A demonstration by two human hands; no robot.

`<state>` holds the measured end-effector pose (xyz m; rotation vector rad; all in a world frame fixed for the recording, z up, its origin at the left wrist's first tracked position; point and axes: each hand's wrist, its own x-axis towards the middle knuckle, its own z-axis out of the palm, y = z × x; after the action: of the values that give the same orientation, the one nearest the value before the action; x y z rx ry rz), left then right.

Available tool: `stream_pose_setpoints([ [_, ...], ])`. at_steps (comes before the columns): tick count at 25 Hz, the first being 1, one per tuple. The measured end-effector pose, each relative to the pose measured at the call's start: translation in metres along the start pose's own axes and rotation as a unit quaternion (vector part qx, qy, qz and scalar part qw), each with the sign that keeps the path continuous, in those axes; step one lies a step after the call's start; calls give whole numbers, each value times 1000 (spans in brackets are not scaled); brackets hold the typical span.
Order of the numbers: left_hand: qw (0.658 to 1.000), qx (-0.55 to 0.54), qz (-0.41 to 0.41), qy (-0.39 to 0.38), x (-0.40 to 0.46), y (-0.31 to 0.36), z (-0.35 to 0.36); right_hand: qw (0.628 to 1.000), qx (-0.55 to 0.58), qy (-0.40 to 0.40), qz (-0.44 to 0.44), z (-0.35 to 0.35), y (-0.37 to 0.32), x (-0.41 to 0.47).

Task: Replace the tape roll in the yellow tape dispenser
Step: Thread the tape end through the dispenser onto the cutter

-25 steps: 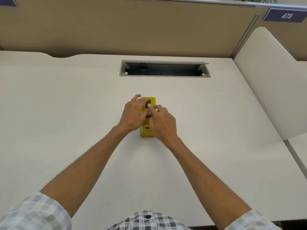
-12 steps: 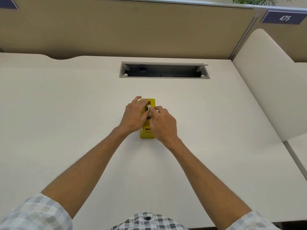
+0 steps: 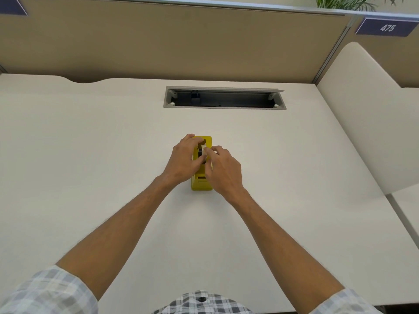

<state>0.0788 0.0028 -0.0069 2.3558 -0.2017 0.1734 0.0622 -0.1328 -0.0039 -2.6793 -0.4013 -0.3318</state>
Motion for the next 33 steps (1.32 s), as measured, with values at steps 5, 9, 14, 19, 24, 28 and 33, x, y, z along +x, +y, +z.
stream_pose_setpoints([
  [5,999,38,5,-20,1,-9,7,1000,-7,0,-6,-1,-1,-1],
  [9,999,15,27,7,0,-5,2,1000,-6,-4,-6,-2,0,0],
  [14,999,-46,6,0,2,-7,-2,1000,6,-12,-4,-3,-2,3],
  [19,998,-63,-18,13,7,-6,-1,1000,2,-12,-4,-6,-1,6],
  [24,999,-45,-8,15,6,-3,0,1000,-6,-10,0,-4,-1,11],
  [28,1000,-26,1,15,8,-3,1,1000,-19,-11,0,-3,-1,16],
  [33,1000,-16,-2,8,9,-3,2,999,-46,-18,4,-2,1,24],
])
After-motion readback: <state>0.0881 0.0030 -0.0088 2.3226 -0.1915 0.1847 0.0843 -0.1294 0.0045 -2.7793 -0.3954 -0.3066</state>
